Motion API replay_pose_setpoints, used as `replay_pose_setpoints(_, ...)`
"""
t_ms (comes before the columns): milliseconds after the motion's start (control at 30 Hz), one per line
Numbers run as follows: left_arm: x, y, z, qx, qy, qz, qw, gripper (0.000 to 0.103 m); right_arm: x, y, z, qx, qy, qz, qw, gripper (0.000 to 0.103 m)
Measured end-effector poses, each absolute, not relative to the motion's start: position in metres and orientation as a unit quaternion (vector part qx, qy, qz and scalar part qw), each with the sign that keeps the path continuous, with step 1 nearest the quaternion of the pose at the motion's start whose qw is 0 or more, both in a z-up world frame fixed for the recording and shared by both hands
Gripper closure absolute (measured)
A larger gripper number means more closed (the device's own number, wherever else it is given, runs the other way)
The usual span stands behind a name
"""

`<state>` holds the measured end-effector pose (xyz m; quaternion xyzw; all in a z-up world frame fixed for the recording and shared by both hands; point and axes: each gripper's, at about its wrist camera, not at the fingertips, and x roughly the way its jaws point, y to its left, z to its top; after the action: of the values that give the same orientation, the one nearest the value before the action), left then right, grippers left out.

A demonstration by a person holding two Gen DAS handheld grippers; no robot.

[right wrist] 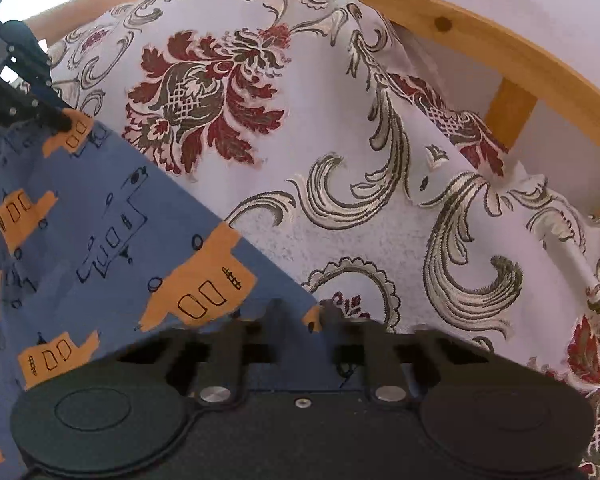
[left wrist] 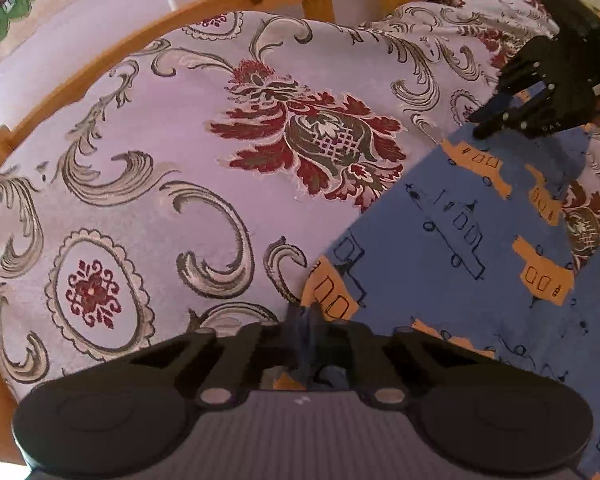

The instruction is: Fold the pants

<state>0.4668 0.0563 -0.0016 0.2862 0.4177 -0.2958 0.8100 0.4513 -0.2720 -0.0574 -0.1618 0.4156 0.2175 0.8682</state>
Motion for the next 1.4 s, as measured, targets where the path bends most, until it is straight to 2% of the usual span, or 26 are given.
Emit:
replay_pose_setpoints(100,0.46,0.053,0.003,0.286,0.404,-0.282,0.822,0.102,0.446,-0.272,-0.054,-0.165,0.407,0.209,0.874,0.102)
replay_pose_setpoints(333,0.438,0.047,0.016,0.291,0.36,-0.248,0.851,0.103,0.418,-0.275,-0.036,-0.155,0.354,0.18,0.905,0.103)
replay_pose_setpoints(467,0.411,0.047,0.028,0.309,0.296,-0.252,0.868,0.103,0.383,-0.274,-0.02,-0.152,0.309,0.149,0.927,0.103)
replay_pose_setpoints(733,0.316,0.059,0.053,0.372,0.146,-0.308,0.863,0.102,0.255,-0.259,0.008,-0.179,0.237,0.107,0.949,0.103)
replay_pose_setpoints(933,0.239,0.07,0.031,0.457,0.088,-0.371,0.803,0.103,0.163,-0.241,0.008,-0.179,0.266,0.105,0.941,0.103)
replay_pose_setpoints(1100,0.206,0.09,-0.006,0.517,0.094,-0.396,0.753,0.102,0.108,-0.221,-0.012,-0.177,0.323,0.116,0.922,0.103)
replay_pose_setpoints(1400,0.184,0.111,-0.061,0.583,0.121,-0.403,0.695,0.102,0.079,-0.189,-0.053,-0.185,0.379,0.144,0.895,0.103)
